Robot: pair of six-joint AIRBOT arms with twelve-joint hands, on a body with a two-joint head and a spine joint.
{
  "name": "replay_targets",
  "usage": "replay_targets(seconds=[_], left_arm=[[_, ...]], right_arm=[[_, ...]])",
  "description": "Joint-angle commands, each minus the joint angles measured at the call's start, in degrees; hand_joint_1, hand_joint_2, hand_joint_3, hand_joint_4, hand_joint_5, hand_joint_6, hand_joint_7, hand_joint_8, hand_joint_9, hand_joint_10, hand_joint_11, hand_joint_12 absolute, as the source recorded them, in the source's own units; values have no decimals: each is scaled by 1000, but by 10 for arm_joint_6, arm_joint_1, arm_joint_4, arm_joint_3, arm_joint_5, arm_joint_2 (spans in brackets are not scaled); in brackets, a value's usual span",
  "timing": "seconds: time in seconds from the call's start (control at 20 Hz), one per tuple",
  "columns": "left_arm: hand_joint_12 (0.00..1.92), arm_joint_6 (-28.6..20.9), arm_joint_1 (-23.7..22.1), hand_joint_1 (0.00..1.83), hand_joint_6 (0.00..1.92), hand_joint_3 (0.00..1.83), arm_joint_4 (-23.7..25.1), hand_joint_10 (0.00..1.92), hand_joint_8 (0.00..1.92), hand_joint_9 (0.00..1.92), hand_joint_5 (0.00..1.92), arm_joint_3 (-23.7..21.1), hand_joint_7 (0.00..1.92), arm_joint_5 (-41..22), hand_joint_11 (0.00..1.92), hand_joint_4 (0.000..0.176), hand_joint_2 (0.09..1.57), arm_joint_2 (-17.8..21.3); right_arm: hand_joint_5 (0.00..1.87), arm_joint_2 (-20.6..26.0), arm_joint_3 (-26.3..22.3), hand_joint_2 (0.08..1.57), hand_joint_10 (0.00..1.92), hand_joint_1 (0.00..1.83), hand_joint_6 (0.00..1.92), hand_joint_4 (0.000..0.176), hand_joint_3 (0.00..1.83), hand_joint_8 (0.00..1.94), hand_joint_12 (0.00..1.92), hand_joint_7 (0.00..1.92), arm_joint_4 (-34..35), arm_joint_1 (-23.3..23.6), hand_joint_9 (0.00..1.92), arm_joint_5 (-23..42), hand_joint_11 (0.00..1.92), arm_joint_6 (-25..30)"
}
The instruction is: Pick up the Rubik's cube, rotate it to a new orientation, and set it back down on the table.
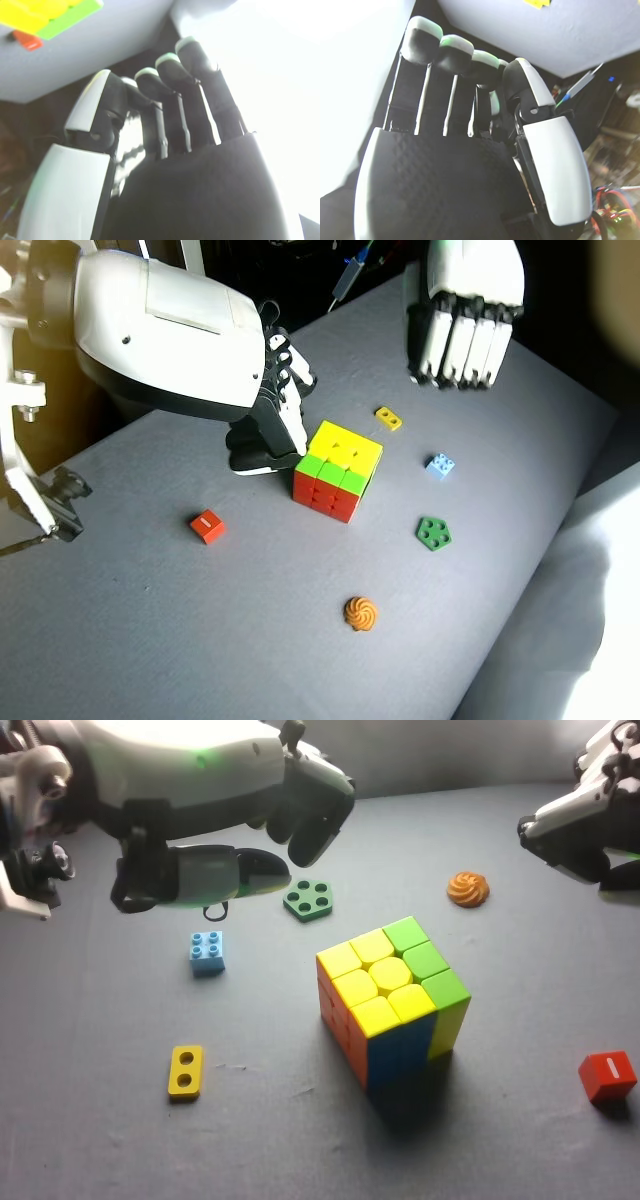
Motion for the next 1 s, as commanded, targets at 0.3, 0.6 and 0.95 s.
replay_targets(seconds=[0.3,0.6,0.95], left_arm=[[1921,7,-6,1000,1642,0,1,1921,1921,354,456,-11,476,-10,376,0,1447,-3],[1921,7,-7,902,1841,5,2,1900,1846,292,361,-12,417,-6,299,0,1498,-2],[1921,7,-7,1005,1662,0,-9,1704,1917,299,427,-27,474,-20,287,0,1448,13]], right_arm=[[698,-22,14,1357,1921,964,1921,0,0,1941,1921,854,203,-13,890,105,903,-259],[693,-47,72,1429,1921,741,1898,0,11,1941,1921,855,262,-10,889,253,912,-328],[445,-62,94,1463,1921,784,1864,0,9,1935,1921,788,363,16,809,341,826,-407]])
